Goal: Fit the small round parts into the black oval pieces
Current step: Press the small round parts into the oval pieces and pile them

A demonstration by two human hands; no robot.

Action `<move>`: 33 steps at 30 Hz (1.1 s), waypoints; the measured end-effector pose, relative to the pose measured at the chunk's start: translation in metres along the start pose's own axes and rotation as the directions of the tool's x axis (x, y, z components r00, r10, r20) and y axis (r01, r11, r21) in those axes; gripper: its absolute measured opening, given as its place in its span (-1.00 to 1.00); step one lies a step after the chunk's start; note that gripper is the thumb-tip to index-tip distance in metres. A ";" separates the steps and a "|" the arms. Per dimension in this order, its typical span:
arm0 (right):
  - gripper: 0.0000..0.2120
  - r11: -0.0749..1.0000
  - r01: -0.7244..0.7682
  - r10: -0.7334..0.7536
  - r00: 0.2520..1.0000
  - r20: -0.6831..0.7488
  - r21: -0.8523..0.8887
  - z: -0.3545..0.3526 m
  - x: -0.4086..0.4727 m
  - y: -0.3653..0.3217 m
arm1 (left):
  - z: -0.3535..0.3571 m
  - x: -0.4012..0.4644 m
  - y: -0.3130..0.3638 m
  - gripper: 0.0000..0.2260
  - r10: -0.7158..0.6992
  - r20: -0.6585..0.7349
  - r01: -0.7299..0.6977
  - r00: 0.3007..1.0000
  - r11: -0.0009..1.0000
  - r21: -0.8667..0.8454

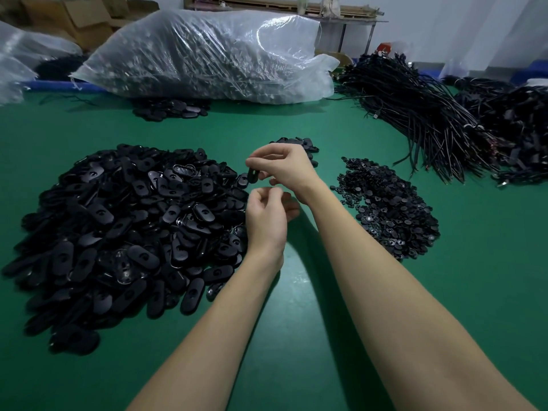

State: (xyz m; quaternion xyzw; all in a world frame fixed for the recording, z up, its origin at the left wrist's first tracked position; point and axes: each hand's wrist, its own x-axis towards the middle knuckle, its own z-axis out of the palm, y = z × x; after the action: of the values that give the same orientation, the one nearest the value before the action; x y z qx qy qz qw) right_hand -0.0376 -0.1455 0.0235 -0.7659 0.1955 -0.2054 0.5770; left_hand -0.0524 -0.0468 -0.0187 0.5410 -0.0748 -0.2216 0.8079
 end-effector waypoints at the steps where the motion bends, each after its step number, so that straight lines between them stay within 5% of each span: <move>1: -0.94 0.999 0.006 -0.005 1.000 -0.026 0.036 -0.004 -0.005 0.000 | 0.000 0.000 0.001 -0.91 -0.009 -0.008 0.008 1.000 0.999 -0.038; 7: -0.87 0.997 0.051 -0.047 0.996 -0.070 0.060 -0.037 -0.048 0.012 | -0.003 0.000 0.002 -0.74 -0.033 -0.016 0.031 0.999 0.996 -0.082; 12: -0.74 0.998 0.062 -0.062 0.995 -0.081 0.001 -0.052 -0.072 0.018 | -0.003 -0.001 -0.001 -0.97 0.010 0.009 -0.011 1.000 0.999 0.053; 16: -0.79 0.995 0.041 -0.052 0.991 -0.125 -0.093 -0.061 -0.074 0.017 | -0.005 -0.001 0.000 -0.90 0.005 0.051 -0.005 0.999 1.000 0.018; 21: -0.85 0.821 -0.253 -0.035 0.872 -0.488 -0.511 -0.092 -0.079 0.025 | -0.005 -0.001 0.001 -0.87 -0.018 0.063 0.022 0.998 0.998 -0.064; 25: -0.84 0.699 -0.386 0.112 0.891 -0.441 -0.602 -0.096 -0.082 0.032 | -0.006 -0.002 0.002 -0.79 -0.034 0.086 0.043 0.996 0.993 -0.107; 33: -0.95 0.656 -0.458 0.145 0.857 -0.495 -0.600 -0.090 -0.079 0.030 | -0.007 -0.006 0.008 -0.64 -0.009 0.158 0.025 0.987 0.995 -0.100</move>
State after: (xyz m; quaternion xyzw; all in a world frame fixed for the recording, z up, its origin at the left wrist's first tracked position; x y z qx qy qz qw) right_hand -0.1543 -0.1838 0.0100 -0.8214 0.5004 -0.1680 0.2160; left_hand -0.0527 -0.0361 -0.0139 0.4806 -0.1221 -0.2741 0.8240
